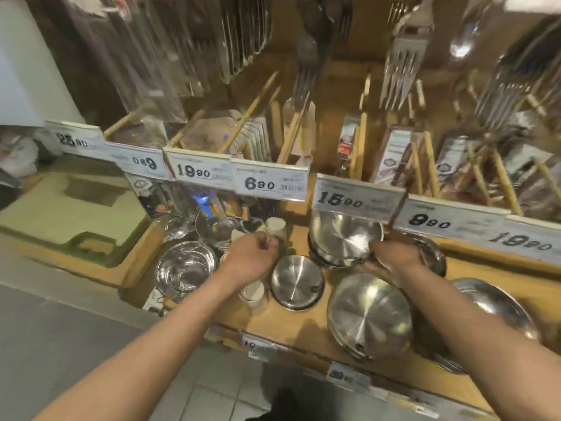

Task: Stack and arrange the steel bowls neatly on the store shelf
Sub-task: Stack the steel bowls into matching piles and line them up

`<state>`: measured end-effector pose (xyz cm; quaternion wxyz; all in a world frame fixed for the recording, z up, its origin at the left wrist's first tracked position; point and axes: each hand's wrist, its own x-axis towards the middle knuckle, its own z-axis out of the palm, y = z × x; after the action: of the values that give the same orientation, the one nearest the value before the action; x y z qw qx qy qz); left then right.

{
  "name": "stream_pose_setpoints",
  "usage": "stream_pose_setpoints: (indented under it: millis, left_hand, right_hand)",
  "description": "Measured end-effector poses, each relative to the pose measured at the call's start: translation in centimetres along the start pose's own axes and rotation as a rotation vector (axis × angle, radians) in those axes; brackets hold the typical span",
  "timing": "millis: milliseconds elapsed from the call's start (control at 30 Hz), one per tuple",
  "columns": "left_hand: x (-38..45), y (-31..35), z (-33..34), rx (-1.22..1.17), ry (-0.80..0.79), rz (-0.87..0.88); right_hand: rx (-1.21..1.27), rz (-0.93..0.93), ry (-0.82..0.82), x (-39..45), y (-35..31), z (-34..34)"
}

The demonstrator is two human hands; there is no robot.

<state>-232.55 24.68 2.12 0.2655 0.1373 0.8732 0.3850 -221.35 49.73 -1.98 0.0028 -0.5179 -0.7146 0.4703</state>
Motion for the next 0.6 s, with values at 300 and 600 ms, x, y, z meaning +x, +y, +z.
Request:
stream_pose_setpoints:
  millis: [300, 600]
  left_hand:
    - [2.0, -0.1, 3.1, 0.394, -0.023, 0.120]
    - [4.2, 0.8, 6.2, 0.691, -0.129, 0.260]
  right_hand:
    - [0.169, -0.085, 0.060, -5.5, 4.2, -3.5]
    - [0.533, -0.007, 0.006, -9.9, 6.5, -4.9]
